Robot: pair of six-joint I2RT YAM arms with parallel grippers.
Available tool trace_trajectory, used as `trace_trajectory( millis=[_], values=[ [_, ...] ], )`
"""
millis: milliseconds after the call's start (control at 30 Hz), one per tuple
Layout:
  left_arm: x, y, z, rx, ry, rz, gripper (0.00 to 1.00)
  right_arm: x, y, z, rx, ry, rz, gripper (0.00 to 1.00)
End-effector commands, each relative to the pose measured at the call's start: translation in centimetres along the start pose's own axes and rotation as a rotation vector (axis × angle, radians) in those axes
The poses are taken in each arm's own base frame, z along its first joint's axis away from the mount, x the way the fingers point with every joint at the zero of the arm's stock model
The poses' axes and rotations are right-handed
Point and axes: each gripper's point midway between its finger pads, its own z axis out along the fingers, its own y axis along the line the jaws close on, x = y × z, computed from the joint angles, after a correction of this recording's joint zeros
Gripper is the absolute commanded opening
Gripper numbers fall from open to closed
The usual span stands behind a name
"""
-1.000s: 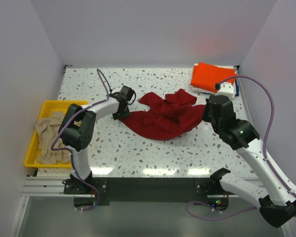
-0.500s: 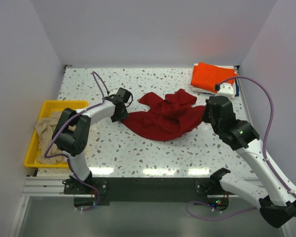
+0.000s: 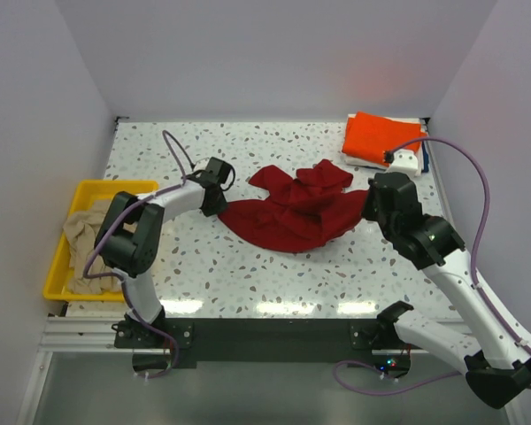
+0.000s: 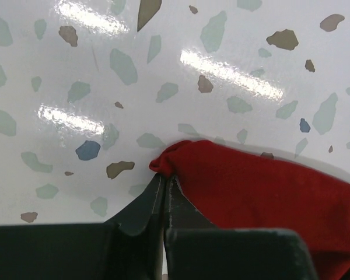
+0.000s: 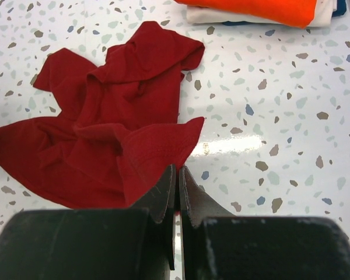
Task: Fold and stack the t-shirts
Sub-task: Flatten the tshirt out
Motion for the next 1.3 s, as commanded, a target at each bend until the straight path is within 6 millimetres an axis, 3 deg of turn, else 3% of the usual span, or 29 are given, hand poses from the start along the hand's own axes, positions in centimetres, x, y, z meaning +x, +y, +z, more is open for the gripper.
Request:
trace_trajectory(
  millis=[0,67,133,167,300,367,400,467,500,567,600,733,767,833,867,967,1067,1100,1233,1267],
  values=[
    [-3.1,-0.1,-1.9,0.053,-0.072,-0.059,0.00,-0.9,0.5,-0.1,-0.020,-0.025,0.030,0.00],
    [-5.1,0.5,-3.3,0.065,-0.111,-0.091,0.00,-1.2,0.7,0.1,-0.019,-0.031,0.030,0.00],
    [-8.2,1.1,-6.8,0.119,-0.191,-0.131,0.00,-2.1,1.2,0.1,-0.026,-0.038,0.036,0.00],
    [-8.1,1.2,-6.8,0.117,-0.189,-0.131,0.00,-1.9,1.2,0.3,-0.023,-0.029,0.030,0.00],
    [-11.0,2.4,-12.6,0.190,-0.302,-0.174,0.00,-3.9,2.3,-0.2,-0.057,-0.057,0.059,0.00],
    [-11.7,3.1,-14.5,0.210,-0.340,-0.188,0.00,-4.5,3.1,-0.5,-0.089,-0.048,0.068,0.00],
    [-12.5,3.4,-16.5,0.239,-0.379,-0.204,0.00,-5.6,3.4,-1.1,-0.107,-0.066,0.082,0.00],
    [-13.2,4.2,-18.5,0.253,-0.404,-0.221,0.00,-6.6,3.8,-1.8,-0.135,-0.080,0.111,0.00],
    [-14.4,4.3,-21.3,0.292,-0.458,-0.239,0.00,-7.9,4.0,-2.6,-0.150,-0.105,0.134,0.00],
    [-15.4,4.8,-24.4,0.321,-0.510,-0.254,0.00,-9.1,3.8,-3.7,-0.159,-0.132,0.165,0.00],
    [-16.7,5.1,-28.0,0.368,-0.581,-0.278,0.00,-10.7,3.5,-5.0,-0.162,-0.175,0.191,0.00],
    [-18.8,6.4,-36.7,0.473,-0.723,-0.323,0.00,-14.6,1.7,-9.3,-0.174,-0.291,0.261,0.00],
    [-19.4,6.8,-39.7,0.505,-0.767,-0.335,0.00,-15.9,1.2,-10.7,-0.189,-0.332,0.281,0.00],
    [-20.0,7.6,-43.0,0.538,-0.822,-0.352,0.00,-17.4,0.0,-13.1,-0.202,-0.400,0.308,0.00],
    [-20.4,8.0,-45.6,0.571,-0.860,-0.363,0.00,-18.5,-0.6,-14.7,-0.215,-0.445,0.327,0.00],
    [-21.0,8.7,-49.9,0.631,-0.933,-0.384,0.00,-20.6,-2.2,-17.8,-0.230,-0.546,0.357,0.00],
    [-21.8,8.5,-51.5,0.664,-0.964,-0.394,0.00,-22.3,-2.7,-19.3,-0.240,-0.607,0.360,0.00],
    [-22.2,8.1,-51.1,0.661,-0.959,-0.394,0.00,-22.9,-2.4,-19.4,-0.244,-0.625,0.355,0.00],
    [-23.5,6.6,-48.7,0.640,-0.939,-0.389,0.00,-24.5,-0.3,-16.9,-0.239,-0.647,0.319,0.00],
    [-24.2,5.8,-47.4,0.633,-0.932,-0.388,0.00,-24.2,1.0,-14.3,-0.212,-0.615,0.289,0.00]
  ],
)
